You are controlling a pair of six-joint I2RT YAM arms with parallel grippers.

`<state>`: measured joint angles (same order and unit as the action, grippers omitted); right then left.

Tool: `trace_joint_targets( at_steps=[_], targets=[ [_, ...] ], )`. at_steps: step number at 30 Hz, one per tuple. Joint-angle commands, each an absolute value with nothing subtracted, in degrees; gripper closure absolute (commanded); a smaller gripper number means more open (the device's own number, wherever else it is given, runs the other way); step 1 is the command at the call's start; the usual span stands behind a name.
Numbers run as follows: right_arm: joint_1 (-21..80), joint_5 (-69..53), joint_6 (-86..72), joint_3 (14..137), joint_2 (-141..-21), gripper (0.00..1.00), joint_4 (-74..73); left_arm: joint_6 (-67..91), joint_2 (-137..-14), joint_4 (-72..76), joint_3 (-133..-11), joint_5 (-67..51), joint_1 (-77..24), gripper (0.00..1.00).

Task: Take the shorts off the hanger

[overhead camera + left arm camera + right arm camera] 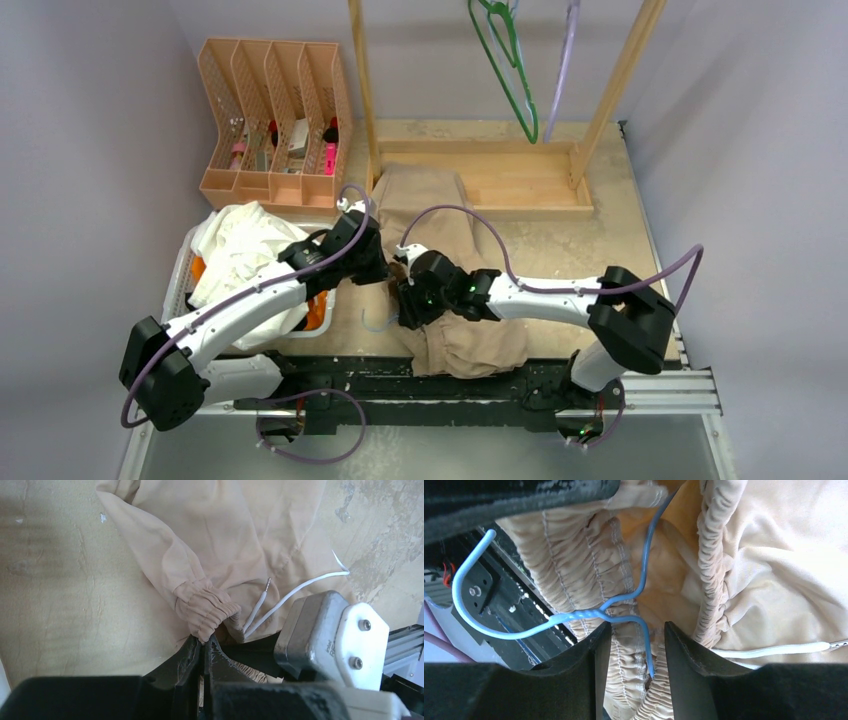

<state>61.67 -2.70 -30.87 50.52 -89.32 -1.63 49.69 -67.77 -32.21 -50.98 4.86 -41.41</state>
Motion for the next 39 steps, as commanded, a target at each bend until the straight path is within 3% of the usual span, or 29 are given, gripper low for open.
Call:
trace_joint_targets(
  at_steps=[1, 4, 6, 9, 12, 18, 26, 32, 39],
  targets=[
    [62.60, -3.63, -27.74, 50.37, -87.86, 0.52, -2.86, 48.78, -65.97, -30.72, -52.94, 6.31, -41.62, 1.00],
    [62.89, -5.02, -26.46, 48.66, -87.72, 0.51, -2.39, 48.82, -66.06, -30.71, -53.07, 6.20, -41.63, 1.00],
    [62.84, -3.15, -26.97, 48.26, -88.27, 0.58, -2.46, 48.90, -66.01, -30.63, -52.93, 6.15, -41.61, 1.00],
    [62.96, 0.81, -28.68, 49.31, -88.27, 0.89, -3.09, 48.93, -66.00, -30.70, -52.98, 6.23, -41.57, 1.00],
    [63.13, 2.01, -29.60, 49.62, -83.66, 1.00, -1.87, 49.00, -65.52, -31.63, -53.05, 7.40, -41.60, 1.00],
    [62.89, -7.96, -28.47, 44.97, -68.98, 1.00, -1.20, 44.89, -64.78, -40.61, -59.11, 18.80, -41.58, 1.00],
    [62.75, -17.17, -27.04, 39.95, -62.66, 1.00, -5.12, 39.13, -69.55, -45.93, -71.92, 27.66, -41.07, 1.00],
    [62.75, -11.95, -29.77, 36.60, -55.15, 1.00, -6.01, 39.83, -71.23, -50.00, -70.79, 33.08, -40.97, 1.00],
    [62.75, -15.02, -30.47, 33.73, -46.46, 1.00, -5.97, 40.76, -68.86, -48.75, -67.53, 33.75, -41.04, 1.00]
  ],
)
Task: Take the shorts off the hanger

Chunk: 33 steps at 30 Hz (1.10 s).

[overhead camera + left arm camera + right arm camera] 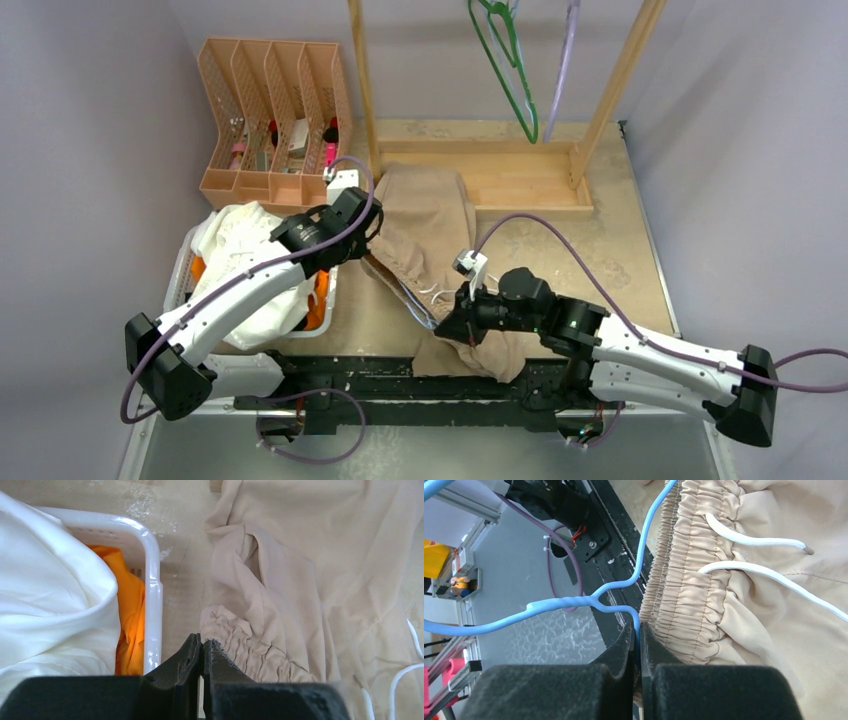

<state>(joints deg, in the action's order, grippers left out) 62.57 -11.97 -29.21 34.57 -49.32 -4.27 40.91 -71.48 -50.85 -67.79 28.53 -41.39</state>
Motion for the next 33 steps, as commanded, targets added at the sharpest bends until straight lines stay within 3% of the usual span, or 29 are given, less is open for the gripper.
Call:
trace_joint_targets(
  at_steps=[1, 10, 18, 33],
  targets=[
    [62.75, -14.87, -30.43, 33.74, -46.04, 1.00, -6.89, 40.78, -68.72, -47.92, -67.48, 33.53, -40.99, 1.00],
    [62.76, -21.97, -29.87, 32.05, -38.64, 1.00, -4.00, 40.17, -72.37, -46.01, -68.14, 33.02, -40.21, 1.00],
    [62.75, -25.63, -27.86, 32.54, -39.93, 1.00, -5.31, 38.20, -74.58, -44.52, -72.22, 32.33, -38.51, 1.00],
    [62.75, -0.48, -32.98, 33.99, -29.84, 1.00, -8.23, 42.68, -69.57, -40.16, -62.23, 23.67, -36.02, 1.00]
  ],
)
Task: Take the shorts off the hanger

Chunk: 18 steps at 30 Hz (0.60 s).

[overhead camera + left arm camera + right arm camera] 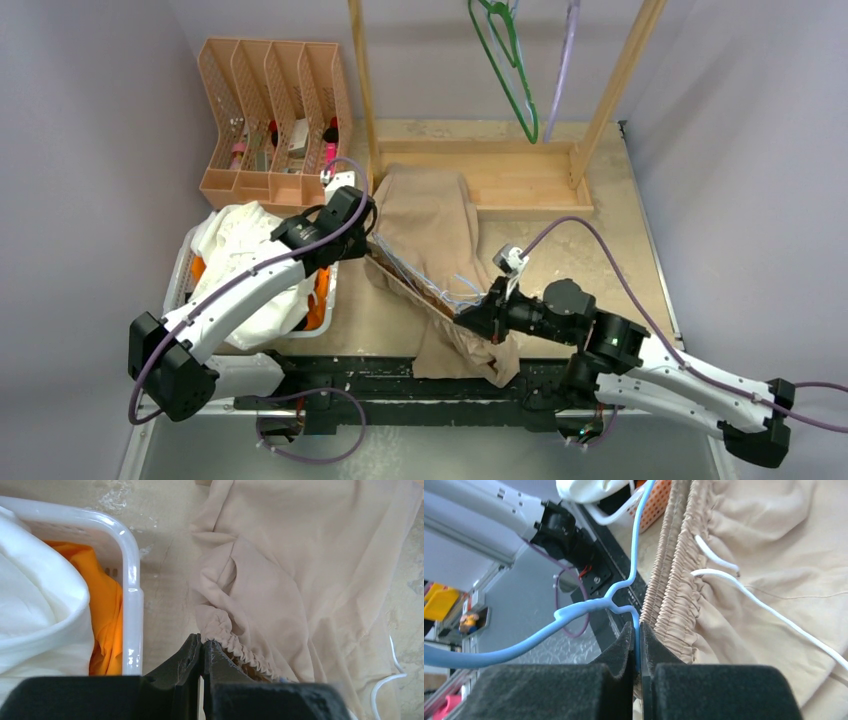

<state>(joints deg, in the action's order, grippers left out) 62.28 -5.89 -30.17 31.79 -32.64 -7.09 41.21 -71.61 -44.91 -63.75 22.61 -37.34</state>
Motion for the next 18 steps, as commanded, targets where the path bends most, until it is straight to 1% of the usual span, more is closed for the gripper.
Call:
trace_joint_targets(
  at_steps=[1, 5, 9, 11, 15, 16, 18],
  targets=[
    [62.75, -0.49, -33.01, 33.67, -29.64, 1.00, -7.84, 42.85, -69.41, -39.45, -61.93, 23.07, -36.02, 1.00],
    [62.76, 1.89, -34.64, 33.49, -30.30, 1.00, -6.93, 43.02, -70.17, -39.05, -62.17, 21.06, -36.03, 1.00],
    [62.78, 10.76, -37.68, 33.84, -31.59, 1.00, -6.39, 42.96, -69.71, -38.30, -60.82, 20.10, -36.03, 1.00],
    [62.76, 15.46, -39.90, 34.33, -33.10, 1.00, -5.76, 43.17, -69.37, -36.44, -58.97, 19.56, -36.02, 0.98],
    [62.76, 22.35, -45.25, 36.11, -39.17, 1.00, -6.00, 43.80, -69.84, -35.06, -58.19, 17.08, -36.01, 0.92],
    [62.75, 23.58, -46.79, 37.03, -41.10, 1.00, -6.79, 43.92, -69.66, -34.85, -58.25, 16.45, -36.03, 0.89],
    [62.76, 26.43, -50.71, 38.99, -44.80, 1.00, -10.03, 44.03, -69.05, -34.80, -58.31, 15.58, -36.03, 0.79]
  ],
)
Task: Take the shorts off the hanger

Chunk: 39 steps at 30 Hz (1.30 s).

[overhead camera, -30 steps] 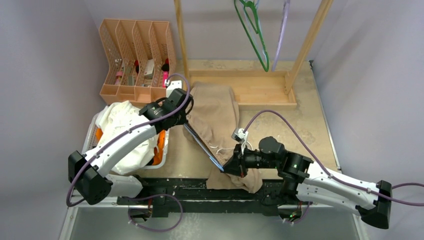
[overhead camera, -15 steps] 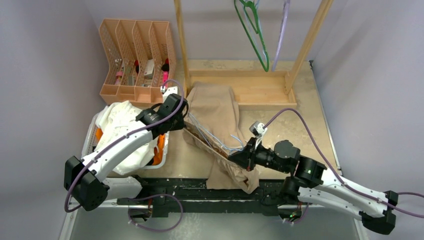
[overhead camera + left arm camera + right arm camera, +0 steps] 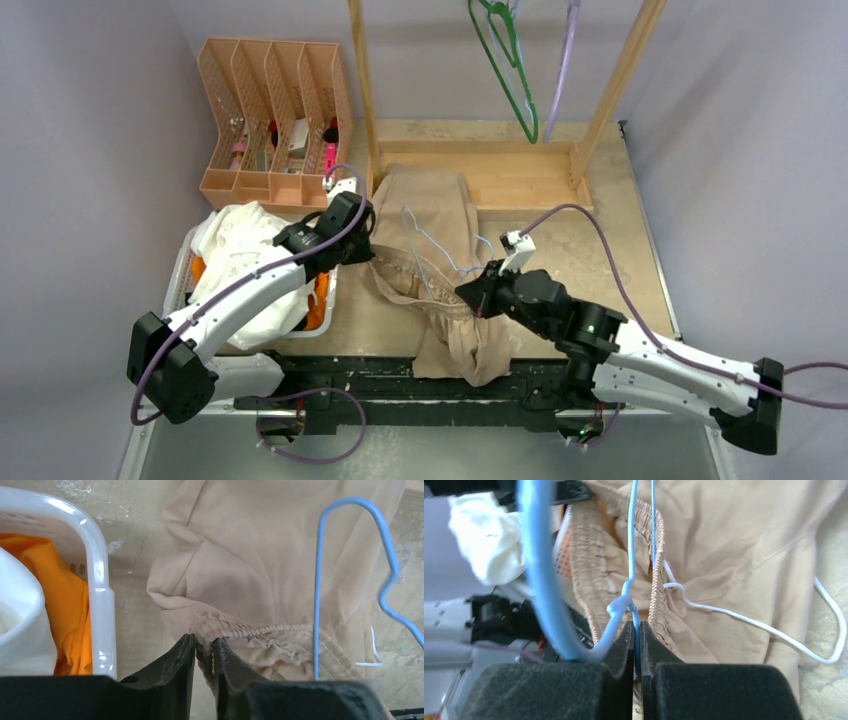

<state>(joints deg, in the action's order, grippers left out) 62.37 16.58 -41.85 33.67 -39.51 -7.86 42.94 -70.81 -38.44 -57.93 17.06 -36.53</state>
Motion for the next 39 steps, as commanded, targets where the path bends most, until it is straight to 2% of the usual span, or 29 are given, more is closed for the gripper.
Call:
trace_joint_targets(
  at_steps=[1, 4, 7, 17, 21, 25, 33, 39],
  targets=[
    [62.80, 27.46, -52.31, 39.82, -46.35, 1.00, -11.03, 44.08, -68.45, -34.79, -58.28, 15.32, -35.99, 0.76],
    [62.44, 26.95, -53.15, 41.41, -50.20, 1.00, -9.92, 44.38, -66.25, -35.63, -57.90, 15.70, -36.03, 0.62],
    [61.41, 25.63, -53.41, 43.22, -52.89, 1.00, -8.92, 45.38, -64.10, -35.66, -57.14, 16.07, -35.99, 0.52],
    [50.71, 14.70, -56.94, 41.90, -56.73, 1.00, -3.61, 48.44, -58.58, -38.25, -55.80, 15.74, -36.04, 0.37],
    [50.24, 16.91, -58.83, 42.47, -56.39, 1.00, -4.51, 51.86, -55.36, -28.90, -51.37, 6.39, -36.41, 0.36],
    [50.18, 18.33, -61.78, 41.64, -56.03, 1.00, -2.59, 56.57, -55.37, -16.39, -46.78, 0.42, -41.31, 0.36],
    [50.11, 20.68, -62.74, 44.14, -59.93, 1.00, -6.76, 55.80, -63.30, -13.40, -47.79, 3.71, -54.76, 0.36],
    [49.96, 19.01, -62.79, 43.35, -60.54, 1.00, -7.23, 52.05, -67.44, -15.06, -48.66, 4.92, -60.80, 0.33]
  ],
)
